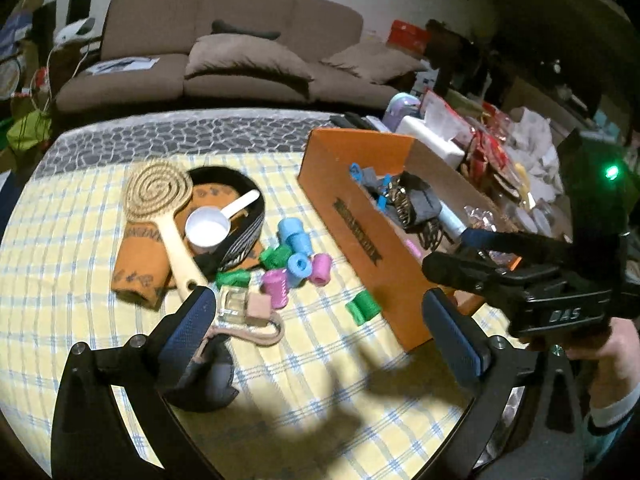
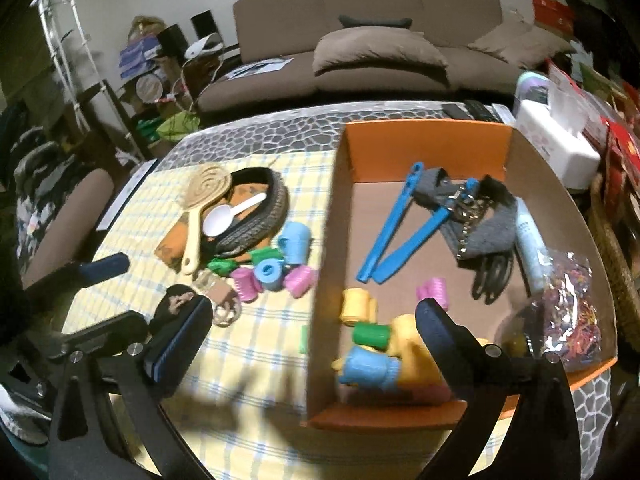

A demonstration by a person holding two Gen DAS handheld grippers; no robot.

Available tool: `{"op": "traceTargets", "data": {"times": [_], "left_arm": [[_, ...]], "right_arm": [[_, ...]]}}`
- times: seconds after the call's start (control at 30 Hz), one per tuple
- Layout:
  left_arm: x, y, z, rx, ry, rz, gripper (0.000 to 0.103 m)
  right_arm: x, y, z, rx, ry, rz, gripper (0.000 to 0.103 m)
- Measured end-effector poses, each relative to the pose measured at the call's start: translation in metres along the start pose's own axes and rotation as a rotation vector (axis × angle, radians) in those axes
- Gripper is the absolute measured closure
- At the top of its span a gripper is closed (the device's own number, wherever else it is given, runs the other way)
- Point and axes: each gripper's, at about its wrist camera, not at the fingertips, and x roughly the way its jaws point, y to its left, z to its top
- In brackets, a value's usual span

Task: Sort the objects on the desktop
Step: 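Withdraw both tools from the box back toward the pile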

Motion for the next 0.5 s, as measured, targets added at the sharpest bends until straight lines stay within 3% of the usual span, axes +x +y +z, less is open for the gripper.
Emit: {"op": "traceTargets", "data": {"times": [0.2, 0.5], "left_arm": [[0.013, 0.01, -0.011, -0.02, 0.029, 0.012, 0.0], [0.059, -0.013, -0.027, 0.083, 0.128, 0.021, 0.0]], "right_arm": [[0.008, 0.02, 0.005, -0.028, 0.011, 0.016, 0.001], [0.006, 0.02, 0.018, 0.021, -0.034, 0.047, 0.001]]}}
